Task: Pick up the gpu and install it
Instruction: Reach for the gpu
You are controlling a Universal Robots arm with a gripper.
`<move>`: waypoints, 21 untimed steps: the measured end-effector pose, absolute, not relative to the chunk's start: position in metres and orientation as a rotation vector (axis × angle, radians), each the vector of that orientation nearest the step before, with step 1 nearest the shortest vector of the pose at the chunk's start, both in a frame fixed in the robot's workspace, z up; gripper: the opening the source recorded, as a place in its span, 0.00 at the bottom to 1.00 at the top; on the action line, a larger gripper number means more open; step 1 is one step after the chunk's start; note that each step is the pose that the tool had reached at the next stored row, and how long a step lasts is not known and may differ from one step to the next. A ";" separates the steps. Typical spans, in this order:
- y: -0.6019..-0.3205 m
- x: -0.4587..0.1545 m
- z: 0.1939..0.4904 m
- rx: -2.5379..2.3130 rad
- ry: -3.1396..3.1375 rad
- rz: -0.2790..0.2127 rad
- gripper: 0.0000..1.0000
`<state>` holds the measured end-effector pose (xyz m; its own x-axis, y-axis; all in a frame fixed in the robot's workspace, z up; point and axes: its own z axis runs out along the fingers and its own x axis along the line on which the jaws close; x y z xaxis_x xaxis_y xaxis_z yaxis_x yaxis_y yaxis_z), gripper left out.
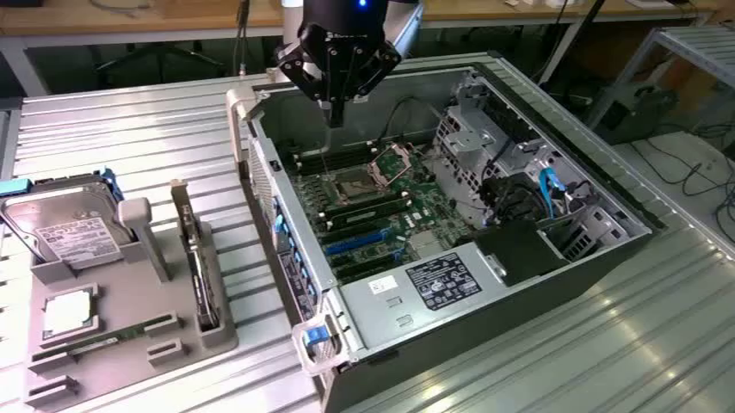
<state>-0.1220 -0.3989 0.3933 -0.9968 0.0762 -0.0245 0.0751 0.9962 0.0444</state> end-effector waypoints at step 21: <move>-0.399 -0.141 0.393 0.118 3.112 0.068 0.11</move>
<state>-0.1413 -0.3989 0.3933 -0.9968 0.0762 -0.0245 0.0751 0.9962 0.0444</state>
